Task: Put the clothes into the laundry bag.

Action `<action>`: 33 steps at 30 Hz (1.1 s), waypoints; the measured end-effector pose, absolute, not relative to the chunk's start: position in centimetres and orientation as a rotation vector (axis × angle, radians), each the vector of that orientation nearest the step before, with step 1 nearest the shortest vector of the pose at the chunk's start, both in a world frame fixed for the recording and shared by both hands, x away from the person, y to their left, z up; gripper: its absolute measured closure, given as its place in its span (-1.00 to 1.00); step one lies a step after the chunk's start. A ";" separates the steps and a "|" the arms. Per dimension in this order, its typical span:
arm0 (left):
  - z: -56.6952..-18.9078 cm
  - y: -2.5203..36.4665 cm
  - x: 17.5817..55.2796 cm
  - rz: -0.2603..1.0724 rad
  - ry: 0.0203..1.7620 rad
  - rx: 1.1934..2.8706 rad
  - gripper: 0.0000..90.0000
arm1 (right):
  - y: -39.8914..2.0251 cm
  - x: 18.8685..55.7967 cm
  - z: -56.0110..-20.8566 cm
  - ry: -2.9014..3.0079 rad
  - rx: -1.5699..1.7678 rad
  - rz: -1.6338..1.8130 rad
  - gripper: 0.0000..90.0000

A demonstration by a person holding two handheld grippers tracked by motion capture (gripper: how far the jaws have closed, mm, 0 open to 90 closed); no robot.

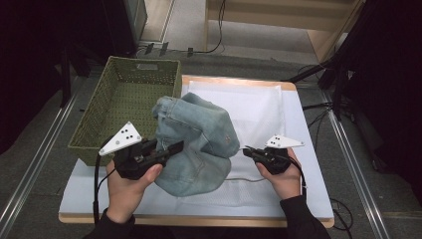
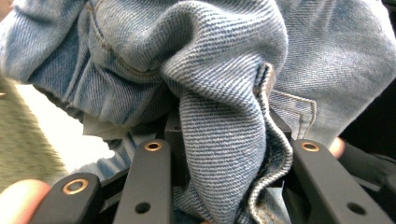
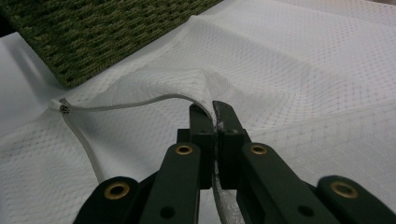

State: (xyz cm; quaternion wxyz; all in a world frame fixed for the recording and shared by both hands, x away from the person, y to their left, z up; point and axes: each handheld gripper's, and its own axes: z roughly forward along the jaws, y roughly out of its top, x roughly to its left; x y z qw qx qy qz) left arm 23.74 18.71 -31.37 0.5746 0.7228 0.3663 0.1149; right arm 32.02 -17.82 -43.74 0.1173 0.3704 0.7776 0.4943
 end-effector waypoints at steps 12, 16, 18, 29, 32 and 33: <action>-35.1 15.3 22.8 0.119 0.861 1.845 0.44 | -18.2 32.1 -43.3 2.260 1.105 1.486 0.98; -36.8 14.4 23.2 0.073 0.877 1.885 0.44 | -18.3 32.1 -43.3 2.256 1.115 1.490 0.98; -37.6 13.9 23.3 0.060 0.886 1.904 0.43 | -18.2 32.1 -43.2 2.252 1.124 1.492 0.98; -40.9 9.9 23.5 -0.041 0.822 2.054 0.41 | -17.8 31.9 -42.7 2.227 1.152 1.530 0.98; -41.1 9.5 23.7 -0.067 0.816 2.073 0.40 | -17.5 31.7 -42.5 2.218 1.138 1.533 0.98; -41.1 9.4 23.7 -0.074 0.803 2.080 0.40 | -17.5 31.7 -42.4 2.216 1.132 1.537 0.98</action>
